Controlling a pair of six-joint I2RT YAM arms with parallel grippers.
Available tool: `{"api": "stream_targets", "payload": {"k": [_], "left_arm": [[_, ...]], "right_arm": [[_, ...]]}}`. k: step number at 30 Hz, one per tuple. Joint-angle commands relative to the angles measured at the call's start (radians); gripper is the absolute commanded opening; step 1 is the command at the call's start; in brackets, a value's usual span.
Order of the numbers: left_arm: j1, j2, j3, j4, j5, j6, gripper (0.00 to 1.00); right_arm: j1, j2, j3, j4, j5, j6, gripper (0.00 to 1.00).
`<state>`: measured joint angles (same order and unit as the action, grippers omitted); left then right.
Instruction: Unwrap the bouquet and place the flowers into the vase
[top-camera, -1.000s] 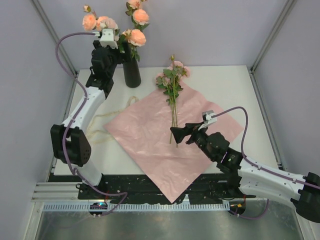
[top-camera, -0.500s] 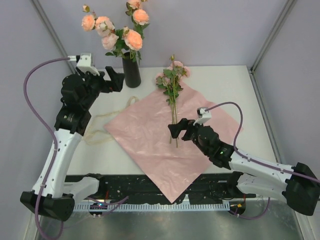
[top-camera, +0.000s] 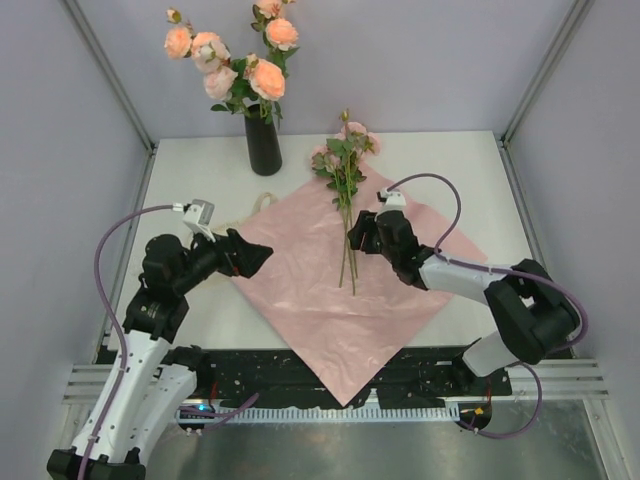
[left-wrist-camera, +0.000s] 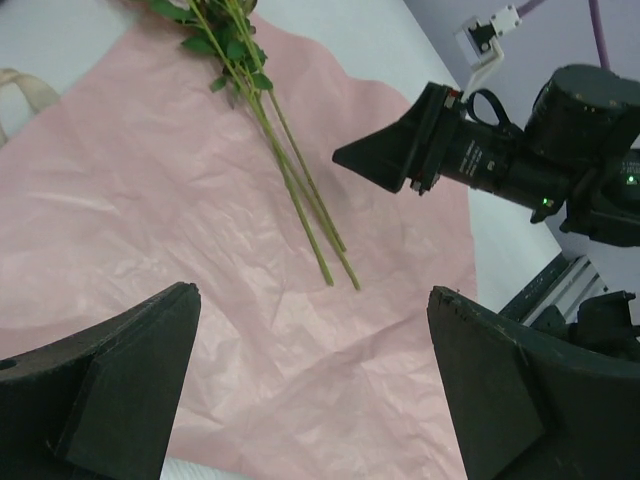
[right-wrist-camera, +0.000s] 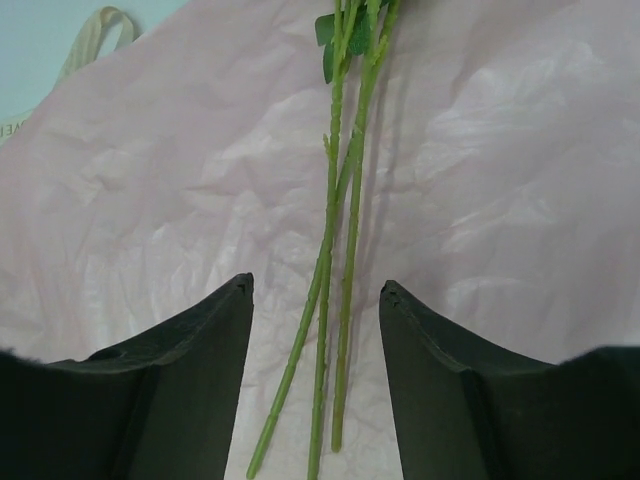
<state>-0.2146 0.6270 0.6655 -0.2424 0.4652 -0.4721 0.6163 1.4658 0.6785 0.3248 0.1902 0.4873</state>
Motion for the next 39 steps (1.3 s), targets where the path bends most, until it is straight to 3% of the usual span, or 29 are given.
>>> {"api": "stream_targets", "payload": {"k": [1, 7, 19, 35, 37, 39], "left_arm": [[0.004, -0.02, -0.027, -0.024, 0.024, 0.03, 1.0], [0.004, -0.029, -0.014, -0.046, 0.168, 0.035, 1.0], [0.004, -0.058, -0.047, -0.052, 0.139, 0.02, 1.0], [0.004, -0.058, -0.047, -0.058, 0.122, 0.029, 1.0], [0.004, -0.058, -0.046, -0.064, 0.119, 0.033, 1.0], [0.004, -0.058, -0.043, -0.064, 0.119, 0.036, 1.0]], "right_arm": [[-0.024, 0.076, 0.093, 0.053, -0.063, -0.018, 0.55], [-0.036, 0.177, 0.191, -0.015, -0.031, -0.019, 0.42], [-0.049, 0.307, 0.288, -0.066, 0.0, -0.024, 0.37], [-0.061, 0.406, 0.348, -0.098, -0.012, -0.046, 0.15], [-0.064, 0.401, 0.348, -0.096, -0.009, -0.052, 0.05], [-0.067, 0.375, 0.336, -0.083, 0.0, -0.061, 0.05]]}}
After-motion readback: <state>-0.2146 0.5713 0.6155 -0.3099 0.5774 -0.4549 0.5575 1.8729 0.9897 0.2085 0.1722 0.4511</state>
